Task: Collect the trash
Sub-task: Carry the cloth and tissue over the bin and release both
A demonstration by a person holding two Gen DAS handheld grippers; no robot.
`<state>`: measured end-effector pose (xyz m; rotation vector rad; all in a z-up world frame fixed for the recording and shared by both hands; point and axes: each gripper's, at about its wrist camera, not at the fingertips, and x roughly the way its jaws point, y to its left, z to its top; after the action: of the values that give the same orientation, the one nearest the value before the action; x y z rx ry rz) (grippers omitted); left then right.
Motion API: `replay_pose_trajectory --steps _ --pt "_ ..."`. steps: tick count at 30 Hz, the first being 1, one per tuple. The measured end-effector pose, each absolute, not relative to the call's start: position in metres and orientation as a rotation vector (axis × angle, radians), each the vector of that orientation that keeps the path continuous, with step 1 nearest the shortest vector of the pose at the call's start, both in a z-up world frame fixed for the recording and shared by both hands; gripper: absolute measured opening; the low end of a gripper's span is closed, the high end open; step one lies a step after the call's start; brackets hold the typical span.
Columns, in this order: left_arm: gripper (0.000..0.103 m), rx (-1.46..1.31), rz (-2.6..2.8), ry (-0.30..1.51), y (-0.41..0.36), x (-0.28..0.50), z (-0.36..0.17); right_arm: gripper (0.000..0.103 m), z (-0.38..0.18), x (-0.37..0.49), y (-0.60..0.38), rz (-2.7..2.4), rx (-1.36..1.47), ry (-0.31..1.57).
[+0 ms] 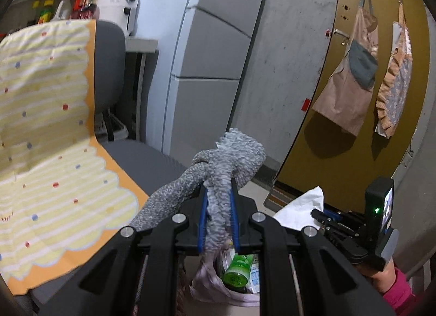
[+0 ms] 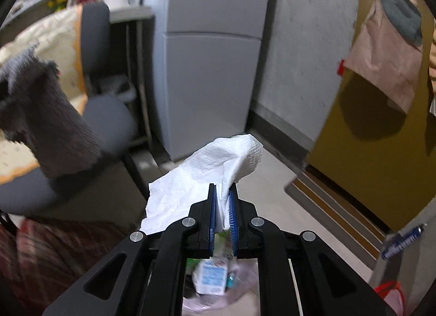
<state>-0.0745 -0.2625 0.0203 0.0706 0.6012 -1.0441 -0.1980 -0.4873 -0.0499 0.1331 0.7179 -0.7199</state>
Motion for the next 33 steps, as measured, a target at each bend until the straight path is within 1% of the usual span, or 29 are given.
replay_pose_trajectory --steps 7,9,10,11,21,24,30,33 --pt "0.012 0.089 -1.031 0.633 -0.263 -0.076 0.009 0.014 -0.083 -0.197 -0.497 -0.777 0.085 0.807" --pt "0.012 0.09 -1.031 0.636 -0.262 -0.076 0.008 0.024 -0.09 -0.195 -0.5 -0.775 0.093 0.826" --pt "0.012 0.091 -1.029 0.637 -0.262 -0.076 0.009 0.031 -0.092 -0.195 -0.5 -0.774 0.095 0.83" --pt "0.012 0.09 -1.029 0.638 -0.261 -0.075 0.009 0.035 -0.095 -0.193 -0.5 -0.772 0.093 0.834" --pt "0.012 0.092 -1.03 0.657 -0.259 -0.072 0.006 0.036 -0.107 -0.189 -0.501 -0.743 0.123 0.864" --pt "0.012 0.098 -1.045 0.658 -0.261 -0.073 0.007 0.037 -0.098 -0.193 -0.502 -0.729 0.151 0.836" --pt "0.012 0.148 -1.128 0.629 -0.278 -0.094 0.019 0.039 -0.056 -0.209 -0.503 -0.723 0.184 0.723" --pt "0.012 0.172 -1.188 0.604 -0.289 -0.111 0.029 0.043 -0.027 -0.223 -0.503 -0.739 0.188 0.652"
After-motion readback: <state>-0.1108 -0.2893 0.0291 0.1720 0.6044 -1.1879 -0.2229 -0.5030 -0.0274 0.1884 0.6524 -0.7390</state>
